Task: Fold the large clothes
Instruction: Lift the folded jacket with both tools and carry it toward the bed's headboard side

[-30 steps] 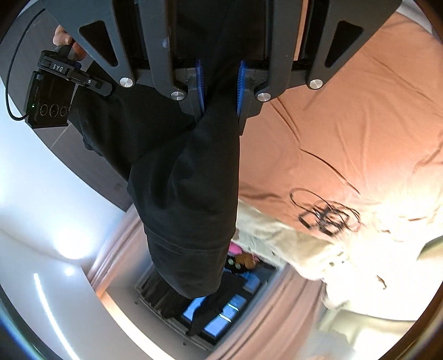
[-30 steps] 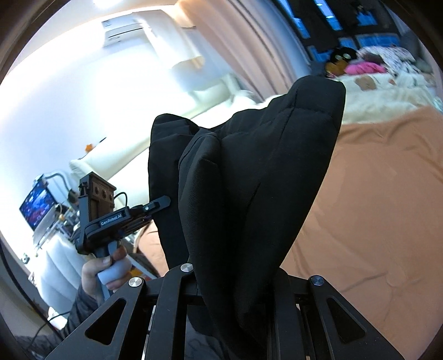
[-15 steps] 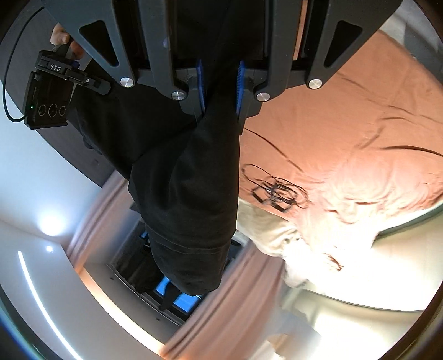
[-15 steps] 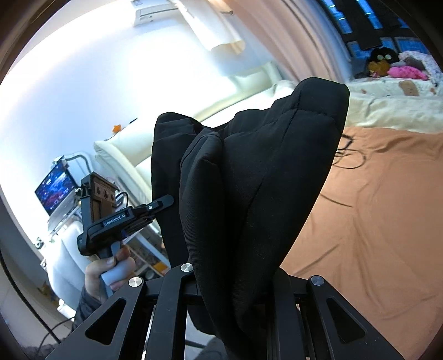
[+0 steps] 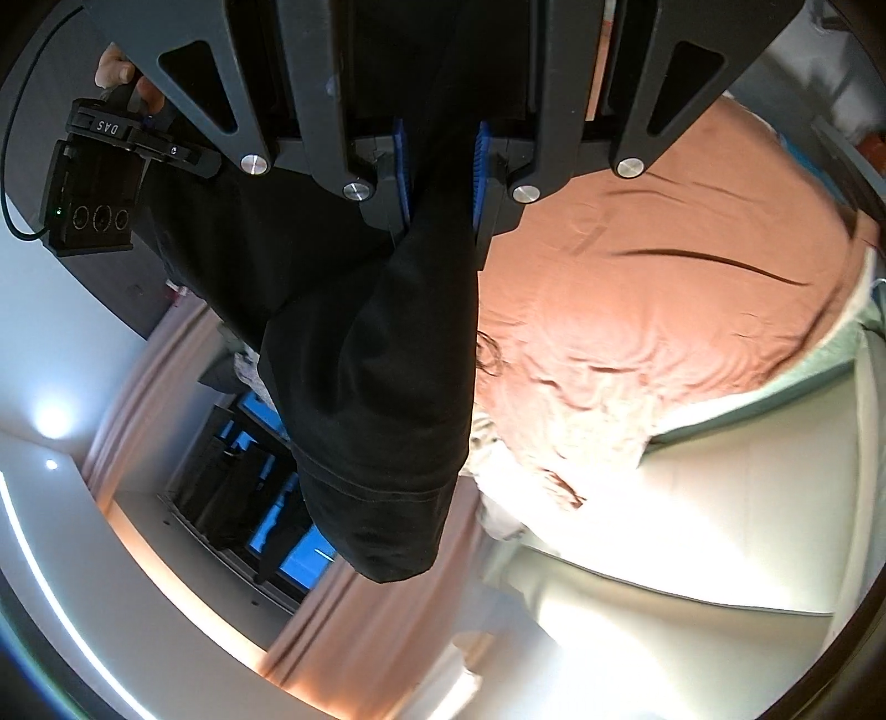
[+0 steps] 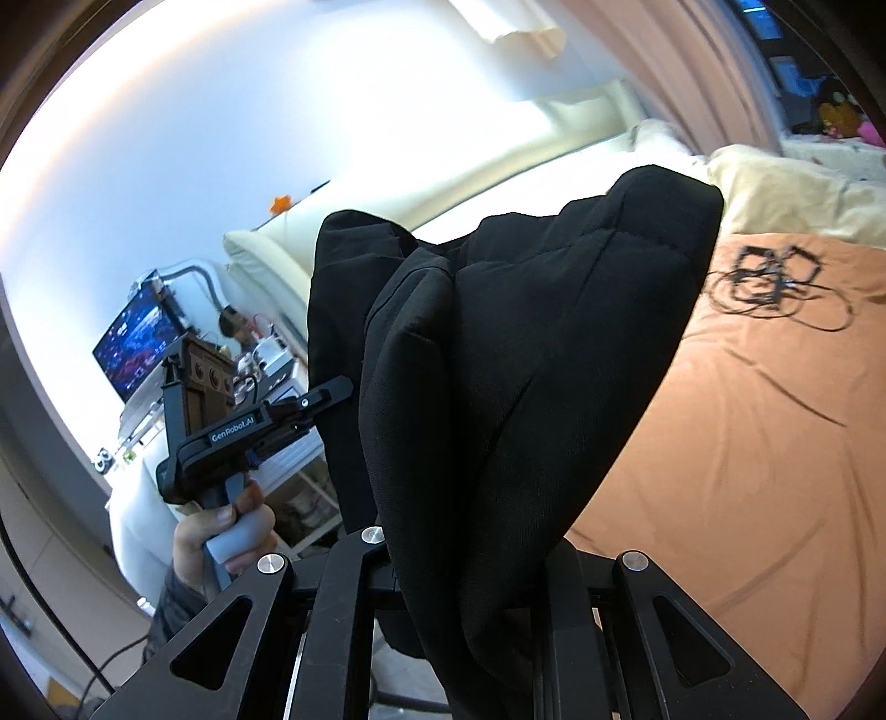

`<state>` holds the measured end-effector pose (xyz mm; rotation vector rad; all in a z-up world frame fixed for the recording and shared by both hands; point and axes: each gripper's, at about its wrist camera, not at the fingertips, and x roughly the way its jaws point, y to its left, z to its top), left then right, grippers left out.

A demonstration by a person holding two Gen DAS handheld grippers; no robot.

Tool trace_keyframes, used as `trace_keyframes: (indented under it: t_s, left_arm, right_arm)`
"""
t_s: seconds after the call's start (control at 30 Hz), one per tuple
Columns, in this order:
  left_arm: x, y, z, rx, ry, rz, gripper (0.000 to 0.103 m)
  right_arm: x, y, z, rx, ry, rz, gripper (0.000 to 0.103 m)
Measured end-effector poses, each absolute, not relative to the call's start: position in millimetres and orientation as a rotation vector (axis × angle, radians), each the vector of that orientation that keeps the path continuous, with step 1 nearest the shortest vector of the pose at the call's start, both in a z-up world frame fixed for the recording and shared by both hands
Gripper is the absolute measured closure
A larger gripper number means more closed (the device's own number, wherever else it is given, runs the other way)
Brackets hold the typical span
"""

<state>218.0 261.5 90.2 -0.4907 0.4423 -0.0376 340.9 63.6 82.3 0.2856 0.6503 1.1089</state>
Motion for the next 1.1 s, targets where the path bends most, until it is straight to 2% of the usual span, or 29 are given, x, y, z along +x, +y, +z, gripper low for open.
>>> trace_keyframes:
  t_s: [0.33,0.63,1.1]
  left_arm:
    - [202,356,81,-0.495,0.450,0.102,0.085]
    - [206,421,69,-0.459,0.507,0.219,0.085]
    - [346,478,-3,-0.438,0.704,0.250,0.086]
  right_arm:
    - [349,188,76,0.292,0.686,1.211,0.088]
    - [369,273,42,0.381,0.763,1.304,0.088]
    - [466,321,-63,0.534,0.925,1.247,0.088]
